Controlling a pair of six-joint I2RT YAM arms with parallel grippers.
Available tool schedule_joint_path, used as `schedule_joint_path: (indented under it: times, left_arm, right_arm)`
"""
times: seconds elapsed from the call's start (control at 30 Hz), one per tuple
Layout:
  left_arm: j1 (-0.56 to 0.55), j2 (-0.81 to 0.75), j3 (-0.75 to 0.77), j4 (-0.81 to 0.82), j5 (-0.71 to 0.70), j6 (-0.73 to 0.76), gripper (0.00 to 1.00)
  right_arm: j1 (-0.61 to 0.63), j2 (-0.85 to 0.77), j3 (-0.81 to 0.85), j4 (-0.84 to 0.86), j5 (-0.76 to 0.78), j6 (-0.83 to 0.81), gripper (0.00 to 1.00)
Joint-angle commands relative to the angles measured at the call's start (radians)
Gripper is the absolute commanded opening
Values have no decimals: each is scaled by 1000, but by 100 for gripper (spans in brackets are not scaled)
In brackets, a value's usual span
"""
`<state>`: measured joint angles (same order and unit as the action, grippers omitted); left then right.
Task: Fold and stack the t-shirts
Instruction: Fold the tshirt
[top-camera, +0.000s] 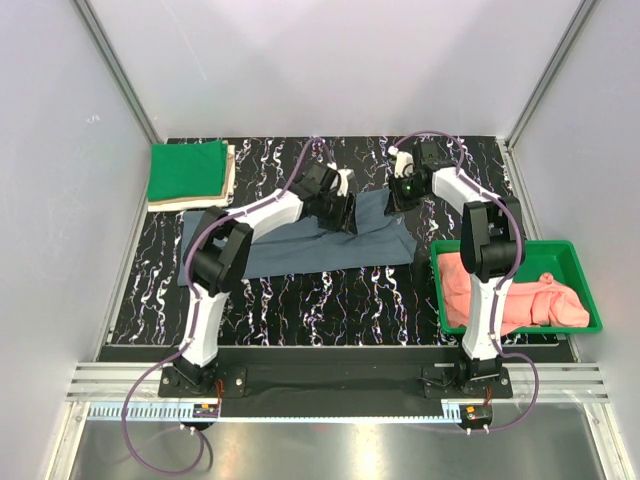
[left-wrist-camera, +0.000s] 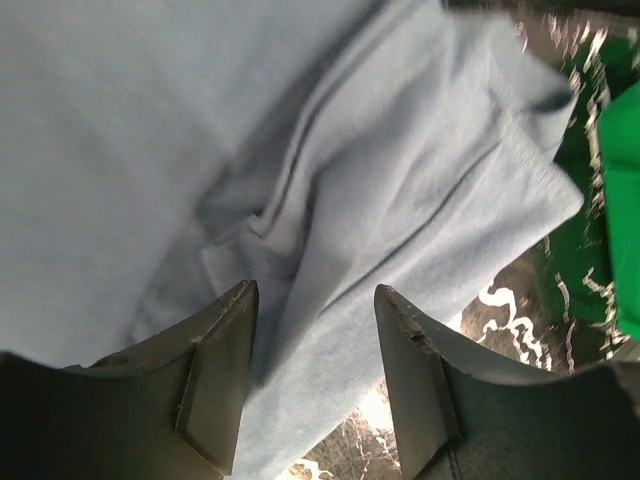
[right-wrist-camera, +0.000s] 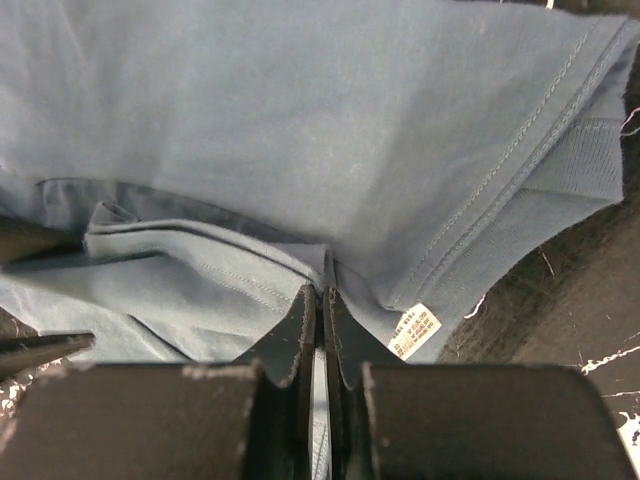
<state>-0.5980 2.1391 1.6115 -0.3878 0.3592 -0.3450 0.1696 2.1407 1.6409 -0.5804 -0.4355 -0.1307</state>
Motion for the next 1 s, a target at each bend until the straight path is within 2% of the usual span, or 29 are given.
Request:
schedule_joint_path:
  times: [0.0,0.23,0.4,0.53,0.57,0.7,0.87,0.97]
  left_arm:
    - [41,1,76,44,27,-18,56]
    - [115,-7,116,67,148,-6,57]
    - [116,16,125,67,208,37,56]
    - [96,31,110,75,270,43,42]
    - [86,18,99,78,271,49,36]
    - [35,-33,12,122,229,52,26]
    - [23,-1,-68,127,188,24,19]
    - [14,-8,-105,152,166,15,18]
  right_arm:
    - [13,-100,-36,99,-9,-15,0]
    - [18,-156,-145,154,-23,-61,0]
    - [18,-189,-193,143,-20,-67,0]
    - [18,-191,-216,140,4,-63,0]
    - [18,-188,-217,140,10,-63,0]
    - [18,-185,-220,140,18,-50,0]
    - [18,-194,-239,140,7,-52,0]
    - [16,-197,-237,140,6,-53,0]
